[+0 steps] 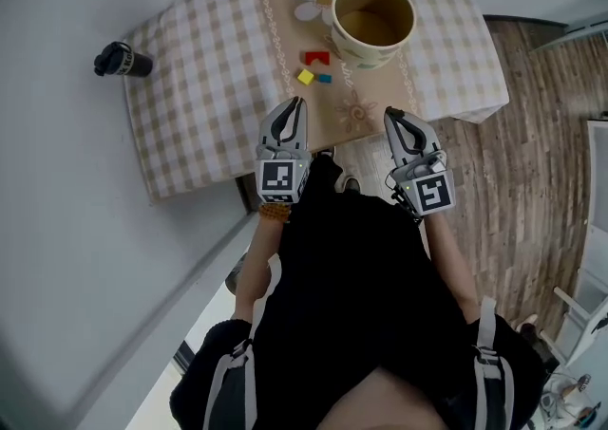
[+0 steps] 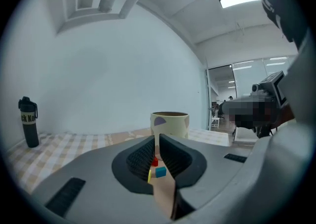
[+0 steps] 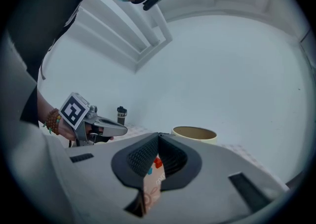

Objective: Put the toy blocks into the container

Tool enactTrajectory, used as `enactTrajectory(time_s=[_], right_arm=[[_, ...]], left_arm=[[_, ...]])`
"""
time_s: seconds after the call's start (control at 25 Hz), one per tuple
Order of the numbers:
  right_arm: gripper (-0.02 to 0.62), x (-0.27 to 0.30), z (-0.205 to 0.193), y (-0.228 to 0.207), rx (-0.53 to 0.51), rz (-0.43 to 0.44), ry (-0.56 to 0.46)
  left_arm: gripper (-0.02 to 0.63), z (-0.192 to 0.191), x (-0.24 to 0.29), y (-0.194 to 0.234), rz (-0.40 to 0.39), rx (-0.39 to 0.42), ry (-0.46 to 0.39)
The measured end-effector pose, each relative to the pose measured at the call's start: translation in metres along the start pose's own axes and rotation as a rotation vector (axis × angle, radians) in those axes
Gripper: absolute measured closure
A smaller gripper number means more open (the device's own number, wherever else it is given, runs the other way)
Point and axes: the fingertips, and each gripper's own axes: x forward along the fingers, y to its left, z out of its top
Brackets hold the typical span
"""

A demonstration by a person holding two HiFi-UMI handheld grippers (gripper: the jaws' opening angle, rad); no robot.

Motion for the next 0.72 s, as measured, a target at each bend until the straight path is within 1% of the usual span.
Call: enactTrajectory(time_s=[0.04, 0.16, 0.28, 0.44, 0.48, 0.52, 0.6, 0.72], right_arm=[[0.589, 0.005, -0.001, 0.000, -0.004, -0.003, 0.008], [0.589, 0.021, -0.004, 0.002, -0.015, -0.021, 0.036], [0.589, 0.041, -0.006, 0.004, -0.014, -0.046, 0.054], [0.589, 0.060, -0.007, 0.005, -0.041, -0.068, 0.076], [0.589, 0.065, -0.009, 0.004, -0.052, -0.073, 0.088], [0.589, 0.069, -0.010, 0.003, -0.060, -0.082, 0.097], [0.589, 0.076, -0.010, 0.003, -0.056, -0.103, 0.097], [0.589, 0.083, -0.011, 0.003, -0.054, -0.105, 0.097]], left_arm=[[0.565, -0.003, 0.005, 0.005, -0.011, -0.003, 0.008], [0.565, -0.014, 0.020, 0.018, -0.046, -0.012, 0.037], [0.563, -0.028, 0.033, 0.032, -0.085, 0.001, 0.078], [0.560, -0.050, 0.044, 0.040, -0.155, -0.002, 0.138], [0.543, -0.056, 0.047, 0.041, -0.178, -0.001, 0.154], [0.503, -0.061, 0.050, 0.042, -0.200, 0.004, 0.171], [0.495, -0.073, 0.056, 0.044, -0.230, 0.017, 0.213], [0.492, -0.091, 0.061, 0.046, -0.244, 0.050, 0.285]])
